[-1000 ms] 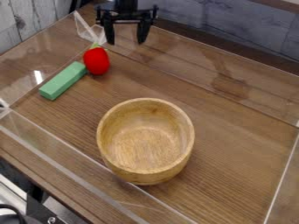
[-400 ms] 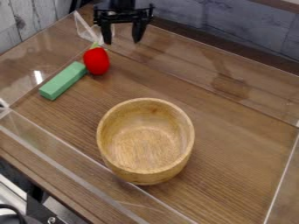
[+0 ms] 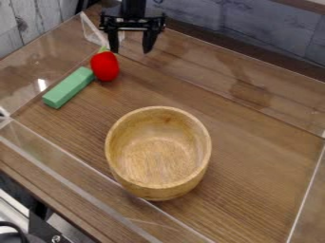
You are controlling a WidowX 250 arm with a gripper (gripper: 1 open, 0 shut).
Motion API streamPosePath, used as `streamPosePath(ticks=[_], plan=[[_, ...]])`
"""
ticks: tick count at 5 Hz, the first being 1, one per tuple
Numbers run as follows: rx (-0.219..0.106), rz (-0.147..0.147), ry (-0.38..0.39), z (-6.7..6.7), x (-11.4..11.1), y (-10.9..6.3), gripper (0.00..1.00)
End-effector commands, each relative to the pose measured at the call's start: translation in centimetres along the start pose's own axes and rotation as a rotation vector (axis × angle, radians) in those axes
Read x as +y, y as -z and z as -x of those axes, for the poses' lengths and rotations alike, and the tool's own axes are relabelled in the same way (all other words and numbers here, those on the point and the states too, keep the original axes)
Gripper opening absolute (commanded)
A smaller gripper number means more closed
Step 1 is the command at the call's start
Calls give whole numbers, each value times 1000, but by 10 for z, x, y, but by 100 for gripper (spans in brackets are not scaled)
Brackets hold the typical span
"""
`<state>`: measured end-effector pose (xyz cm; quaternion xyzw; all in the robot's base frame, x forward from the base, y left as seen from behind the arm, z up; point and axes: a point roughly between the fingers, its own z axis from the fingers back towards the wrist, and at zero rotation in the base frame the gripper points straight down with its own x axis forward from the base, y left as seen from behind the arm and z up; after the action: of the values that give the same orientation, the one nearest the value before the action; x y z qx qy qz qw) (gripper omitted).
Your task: Move the red fruit to the left
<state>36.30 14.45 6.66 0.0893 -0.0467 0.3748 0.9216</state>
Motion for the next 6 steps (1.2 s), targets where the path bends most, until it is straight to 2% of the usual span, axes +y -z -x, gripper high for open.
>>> streamPosePath(ticks=[1, 3, 4, 6], plan=[[-67, 27, -12, -10, 7, -24, 100], [-70, 30, -4, -10, 16, -23, 100], [-59, 53, -41, -3, -1, -36, 100], [-60, 123, -16, 19, -16, -65, 100]])
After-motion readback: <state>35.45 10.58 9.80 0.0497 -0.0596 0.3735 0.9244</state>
